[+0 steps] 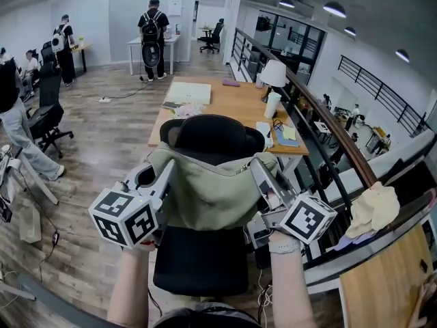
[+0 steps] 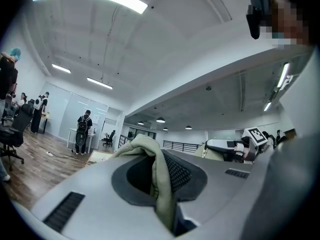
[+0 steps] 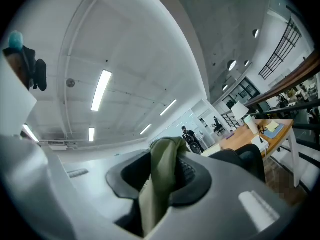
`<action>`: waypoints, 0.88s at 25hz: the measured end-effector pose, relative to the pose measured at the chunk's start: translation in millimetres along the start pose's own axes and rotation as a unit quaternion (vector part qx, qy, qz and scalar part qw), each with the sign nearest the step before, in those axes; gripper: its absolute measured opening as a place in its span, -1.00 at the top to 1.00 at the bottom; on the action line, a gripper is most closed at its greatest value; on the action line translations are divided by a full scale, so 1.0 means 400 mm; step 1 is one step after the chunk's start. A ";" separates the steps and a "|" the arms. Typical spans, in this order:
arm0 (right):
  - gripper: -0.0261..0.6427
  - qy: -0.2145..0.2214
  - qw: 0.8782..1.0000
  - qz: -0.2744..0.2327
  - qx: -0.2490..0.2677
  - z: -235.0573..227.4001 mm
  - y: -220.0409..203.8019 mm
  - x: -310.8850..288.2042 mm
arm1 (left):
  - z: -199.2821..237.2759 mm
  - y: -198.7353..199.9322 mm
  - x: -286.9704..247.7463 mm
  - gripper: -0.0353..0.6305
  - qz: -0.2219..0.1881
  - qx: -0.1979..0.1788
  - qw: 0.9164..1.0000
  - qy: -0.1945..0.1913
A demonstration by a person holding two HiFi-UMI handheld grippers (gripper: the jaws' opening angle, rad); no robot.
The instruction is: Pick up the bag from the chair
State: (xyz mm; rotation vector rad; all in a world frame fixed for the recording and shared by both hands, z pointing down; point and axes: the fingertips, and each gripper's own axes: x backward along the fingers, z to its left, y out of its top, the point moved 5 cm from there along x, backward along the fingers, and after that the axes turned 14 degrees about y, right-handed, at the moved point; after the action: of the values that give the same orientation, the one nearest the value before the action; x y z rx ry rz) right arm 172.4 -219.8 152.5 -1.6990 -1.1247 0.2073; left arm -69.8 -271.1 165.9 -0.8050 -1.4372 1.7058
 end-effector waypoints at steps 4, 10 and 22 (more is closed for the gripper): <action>0.63 0.011 1.000 -0.007 0.019 0.029 0.051 -0.016 | -0.017 0.053 0.009 0.82 -0.018 -0.001 1.000 -0.003; 0.63 0.027 0.999 -0.012 0.033 0.063 0.081 -0.027 | -0.024 0.095 0.032 0.82 -0.028 -0.001 1.000 -0.007; 0.63 0.038 0.998 -0.011 0.051 0.120 0.088 -0.020 | -0.030 0.126 0.088 0.82 -0.051 0.006 0.999 -0.010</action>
State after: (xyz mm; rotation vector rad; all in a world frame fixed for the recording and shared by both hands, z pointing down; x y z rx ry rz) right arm 159.0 -195.2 99.3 -1.5915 -1.0588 0.1816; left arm -85.6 -239.4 114.3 -0.6964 -1.4554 1.6485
